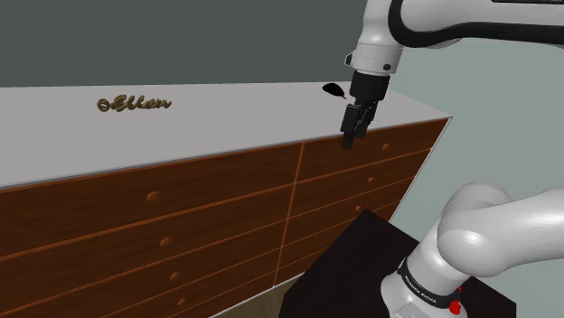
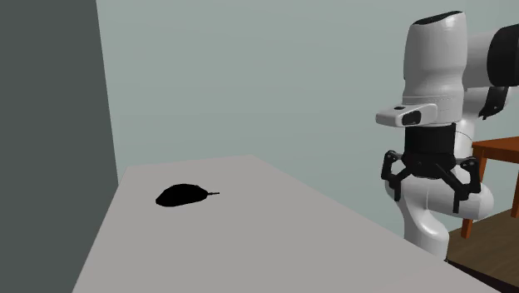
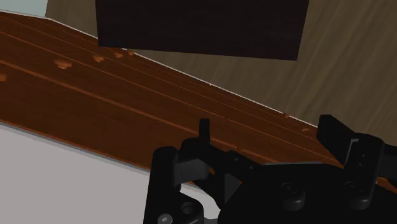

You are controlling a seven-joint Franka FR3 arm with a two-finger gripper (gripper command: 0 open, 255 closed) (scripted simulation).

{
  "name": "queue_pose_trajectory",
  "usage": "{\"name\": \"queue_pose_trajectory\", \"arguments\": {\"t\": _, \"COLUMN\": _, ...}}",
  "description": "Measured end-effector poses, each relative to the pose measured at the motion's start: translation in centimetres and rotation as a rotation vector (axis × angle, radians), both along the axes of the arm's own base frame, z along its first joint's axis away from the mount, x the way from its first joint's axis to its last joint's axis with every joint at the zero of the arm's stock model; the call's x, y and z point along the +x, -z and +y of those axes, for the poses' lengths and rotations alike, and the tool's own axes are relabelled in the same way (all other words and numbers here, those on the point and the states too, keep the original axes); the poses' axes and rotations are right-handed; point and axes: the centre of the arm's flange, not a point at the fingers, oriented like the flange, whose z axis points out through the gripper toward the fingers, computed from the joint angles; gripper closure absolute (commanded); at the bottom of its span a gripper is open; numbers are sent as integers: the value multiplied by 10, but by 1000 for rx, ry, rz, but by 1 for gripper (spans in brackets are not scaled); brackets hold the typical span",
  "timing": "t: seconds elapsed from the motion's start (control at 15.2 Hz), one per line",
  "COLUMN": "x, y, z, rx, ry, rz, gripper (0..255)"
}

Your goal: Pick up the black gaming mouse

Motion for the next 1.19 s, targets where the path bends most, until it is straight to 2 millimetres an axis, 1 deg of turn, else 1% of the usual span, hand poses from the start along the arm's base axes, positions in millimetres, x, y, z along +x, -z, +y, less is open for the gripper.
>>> {"name": "queue_pose_trajectory", "arguments": {"t": 0.07, "x": 0, "y": 0, "z": 0, "rx": 0, "ry": 0, "rz": 0, "gripper": 0}}
{"name": "queue_pose_trajectory", "arguments": {"t": 0.13, "x": 5, "y": 0, "z": -4, "rx": 0, "ry": 4, "rz": -2, "gripper": 0}}
{"name": "queue_pose_trajectory", "arguments": {"t": 0.4, "x": 37, "y": -2, "z": -37, "rx": 0, "ry": 34, "rz": -14, "gripper": 0}}
{"name": "queue_pose_trajectory", "arguments": {"t": 0.66, "x": 69, "y": -1, "z": -77, "rx": 0, "ry": 68, "rz": -28, "gripper": 0}}
{"name": "queue_pose_trajectory", "arguments": {"t": 0.79, "x": 86, "y": -4, "z": -94, "rx": 0, "ry": 85, "rz": -35, "gripper": 0}}
{"name": "queue_pose_trajectory", "arguments": {"t": 0.92, "x": 99, "y": -2, "z": -115, "rx": 0, "ry": 101, "rz": -42, "gripper": 0}}
{"name": "queue_pose_trajectory", "arguments": {"t": 1.19, "x": 135, "y": -3, "z": -158, "rx": -1, "ry": 135, "rz": -56, "gripper": 0}}
